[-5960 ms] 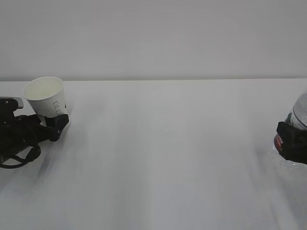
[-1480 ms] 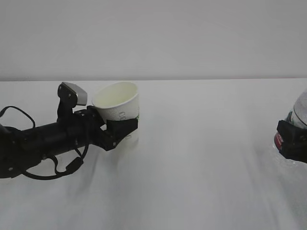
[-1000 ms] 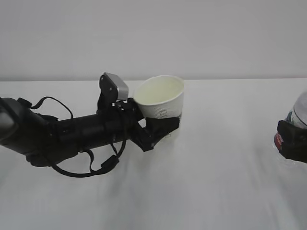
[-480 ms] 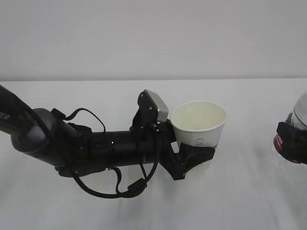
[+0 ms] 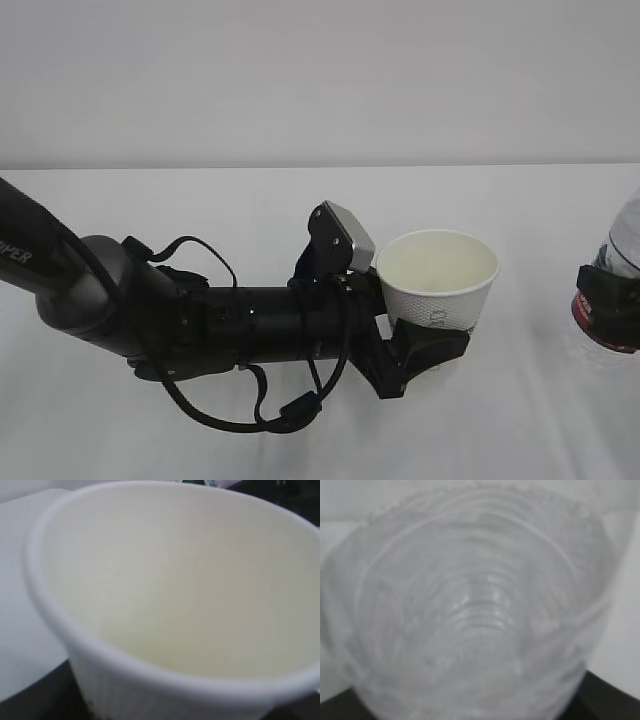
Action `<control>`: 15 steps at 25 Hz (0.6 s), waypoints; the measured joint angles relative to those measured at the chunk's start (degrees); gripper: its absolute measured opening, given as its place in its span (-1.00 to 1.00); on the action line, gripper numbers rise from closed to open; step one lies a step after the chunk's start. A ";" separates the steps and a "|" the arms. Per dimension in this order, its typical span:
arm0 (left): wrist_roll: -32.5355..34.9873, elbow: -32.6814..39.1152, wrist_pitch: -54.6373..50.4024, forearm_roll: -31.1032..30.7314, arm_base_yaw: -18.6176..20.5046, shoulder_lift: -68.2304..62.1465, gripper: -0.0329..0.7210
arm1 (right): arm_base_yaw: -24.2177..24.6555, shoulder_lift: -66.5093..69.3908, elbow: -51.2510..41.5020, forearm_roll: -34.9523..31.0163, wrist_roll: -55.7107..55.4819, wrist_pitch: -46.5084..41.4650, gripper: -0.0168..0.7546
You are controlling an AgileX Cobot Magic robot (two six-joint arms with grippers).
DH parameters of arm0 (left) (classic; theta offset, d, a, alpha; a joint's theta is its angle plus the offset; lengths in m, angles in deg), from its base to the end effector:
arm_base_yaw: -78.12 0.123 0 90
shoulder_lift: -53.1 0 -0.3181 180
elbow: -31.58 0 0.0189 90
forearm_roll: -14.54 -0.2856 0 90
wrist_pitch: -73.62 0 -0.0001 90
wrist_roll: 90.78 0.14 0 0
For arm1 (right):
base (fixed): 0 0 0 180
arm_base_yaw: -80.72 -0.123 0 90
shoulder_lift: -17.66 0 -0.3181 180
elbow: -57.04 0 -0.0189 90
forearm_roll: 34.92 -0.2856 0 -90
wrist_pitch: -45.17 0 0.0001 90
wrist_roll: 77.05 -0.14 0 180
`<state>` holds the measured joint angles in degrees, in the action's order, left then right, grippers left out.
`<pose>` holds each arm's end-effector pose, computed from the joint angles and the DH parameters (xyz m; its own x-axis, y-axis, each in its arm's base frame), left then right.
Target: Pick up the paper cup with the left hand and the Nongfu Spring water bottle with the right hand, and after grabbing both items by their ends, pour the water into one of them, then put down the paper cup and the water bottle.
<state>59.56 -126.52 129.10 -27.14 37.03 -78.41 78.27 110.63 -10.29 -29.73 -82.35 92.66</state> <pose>0.3024 -0.3654 0.0818 -0.2558 0.1672 -0.9522 0.9350 0.2932 -0.1997 0.2585 0.0204 0.1237 -0.3923 0.0144 -0.9197 -0.0918 0.9943 0.0547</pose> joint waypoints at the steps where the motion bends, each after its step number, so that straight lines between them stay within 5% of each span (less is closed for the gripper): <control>1: -0.27 0.00 0.00 0.00 0.00 0.00 0.51 | 0.00 -1.25 0.00 0.00 0.00 -1.23 0.25; 15: -2.53 0.00 -0.13 0.00 -0.02 0.00 0.51 | 0.00 -12.38 5.52 1.31 5.30 -22.52 0.25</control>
<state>57.03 -126.52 128.97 -27.14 37.01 -78.41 78.27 98.25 -4.77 -28.42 -77.05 70.15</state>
